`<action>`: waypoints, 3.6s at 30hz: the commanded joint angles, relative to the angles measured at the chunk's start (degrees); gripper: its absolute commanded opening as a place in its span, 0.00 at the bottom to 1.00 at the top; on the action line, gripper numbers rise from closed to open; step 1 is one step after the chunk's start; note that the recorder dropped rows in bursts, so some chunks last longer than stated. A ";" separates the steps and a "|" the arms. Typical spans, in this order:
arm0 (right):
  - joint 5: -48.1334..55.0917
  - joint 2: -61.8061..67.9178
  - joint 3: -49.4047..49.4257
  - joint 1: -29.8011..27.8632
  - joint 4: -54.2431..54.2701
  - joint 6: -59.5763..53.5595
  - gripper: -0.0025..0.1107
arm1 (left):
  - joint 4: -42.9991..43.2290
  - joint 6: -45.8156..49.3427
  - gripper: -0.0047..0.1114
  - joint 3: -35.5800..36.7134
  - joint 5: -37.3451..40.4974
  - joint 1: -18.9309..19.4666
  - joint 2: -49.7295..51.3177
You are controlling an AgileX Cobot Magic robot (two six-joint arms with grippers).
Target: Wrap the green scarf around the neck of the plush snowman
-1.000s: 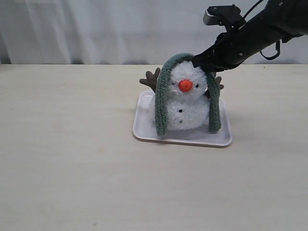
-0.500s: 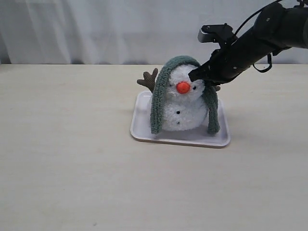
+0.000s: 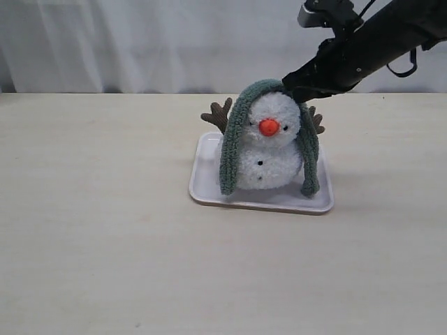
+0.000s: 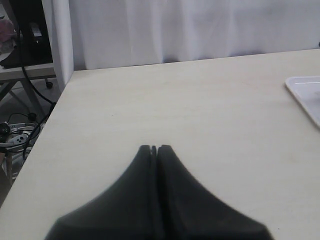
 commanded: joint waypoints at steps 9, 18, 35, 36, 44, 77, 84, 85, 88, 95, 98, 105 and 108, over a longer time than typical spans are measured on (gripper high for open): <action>-1.61 1.35 0.26 0.07 -6.90 3.21 0.06 | -0.38 0.04 0.04 0.09 -0.62 -0.14 -0.12; -1.91 4.72 0.26 0.07 -3.76 2.61 0.06 | -0.38 0.04 0.04 0.09 -0.62 -0.14 -0.12; 3.85 -9.68 2.76 0.07 -1.85 0.53 0.06 | -0.38 0.04 0.04 0.09 -0.62 -0.14 -0.12; 2.63 -12.63 4.61 0.07 -1.85 0.53 0.06 | -0.38 0.04 0.04 0.09 -0.62 -0.14 -0.12; -15.10 -45.97 33.28 0.07 2.41 -0.38 0.06 | -0.38 0.04 0.04 0.09 -0.62 -0.14 -0.12; -5.42 -4.08 -0.64 20.62 -30.18 36.03 0.20 | -0.38 0.04 0.04 0.09 -0.62 -0.14 -0.12; 14.55 0.90 -14.14 20.62 -27.89 36.66 0.20 | -0.38 0.04 0.04 0.09 -0.62 -0.14 -0.12; 14.68 0.90 -14.14 20.62 -28.01 36.66 0.20 | -0.38 0.04 0.04 0.09 -0.62 -0.14 -0.12; 14.01 1.62 -13.64 20.62 -28.16 36.66 0.20 | -0.38 0.04 0.04 0.09 -0.62 -0.14 -0.12; 9.38 5.85 -13.64 20.62 -28.16 36.66 0.20 | -0.38 0.04 0.04 0.09 -0.62 -0.14 -0.12; 9.21 7.40 -13.64 20.62 -29.43 36.66 0.20 | -0.38 0.04 0.04 0.09 -0.62 -0.14 -0.12; 4.94 8.63 -13.64 20.62 -31.34 36.66 0.20 | -0.38 0.04 0.04 0.09 -0.62 -0.14 -0.12; 1.27 8.63 -13.64 20.62 -31.34 36.66 0.20 | -0.38 0.04 0.04 0.09 -0.62 -0.14 -0.12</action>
